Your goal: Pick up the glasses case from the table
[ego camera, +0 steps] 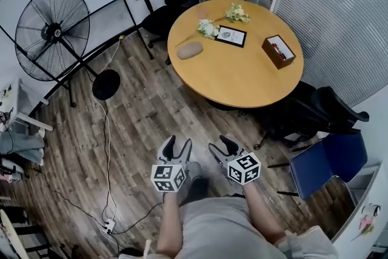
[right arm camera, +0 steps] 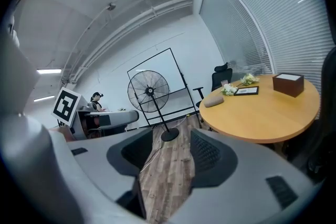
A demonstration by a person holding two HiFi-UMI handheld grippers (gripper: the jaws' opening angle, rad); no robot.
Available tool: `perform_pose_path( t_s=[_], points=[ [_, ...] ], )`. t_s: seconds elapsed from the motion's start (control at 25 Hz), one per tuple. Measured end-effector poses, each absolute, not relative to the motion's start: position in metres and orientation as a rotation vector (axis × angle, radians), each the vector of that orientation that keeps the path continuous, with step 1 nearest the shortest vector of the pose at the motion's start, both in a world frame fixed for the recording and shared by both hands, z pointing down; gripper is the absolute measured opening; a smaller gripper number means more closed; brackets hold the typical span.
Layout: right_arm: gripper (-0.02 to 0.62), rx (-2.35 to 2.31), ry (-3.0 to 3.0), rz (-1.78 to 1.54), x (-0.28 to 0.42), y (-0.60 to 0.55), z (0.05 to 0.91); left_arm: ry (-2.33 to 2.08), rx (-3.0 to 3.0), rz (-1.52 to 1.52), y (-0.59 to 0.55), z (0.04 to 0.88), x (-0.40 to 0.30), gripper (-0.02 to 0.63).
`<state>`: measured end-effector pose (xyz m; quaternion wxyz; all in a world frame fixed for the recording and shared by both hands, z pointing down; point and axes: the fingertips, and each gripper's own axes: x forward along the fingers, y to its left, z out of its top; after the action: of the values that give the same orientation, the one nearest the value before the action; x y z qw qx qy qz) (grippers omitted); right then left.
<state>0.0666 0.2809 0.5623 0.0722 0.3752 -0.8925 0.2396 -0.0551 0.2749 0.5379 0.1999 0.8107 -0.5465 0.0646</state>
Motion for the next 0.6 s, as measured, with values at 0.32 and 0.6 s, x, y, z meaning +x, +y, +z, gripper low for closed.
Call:
perform_pose_path(
  t_s=[0.32,0.6],
  points=[
    [0.207,1.155,-2.658,0.722,0.028,0.226,0.563,-1.513,2.262,0.139,0.214,0.537,-0.099,0.234],
    [0.215,1.191,-2.638,0.762,-0.009,0.187,0.572,-1.492,2.276,0.118,0.174,0.538,-0.137,0.233]
  ],
)
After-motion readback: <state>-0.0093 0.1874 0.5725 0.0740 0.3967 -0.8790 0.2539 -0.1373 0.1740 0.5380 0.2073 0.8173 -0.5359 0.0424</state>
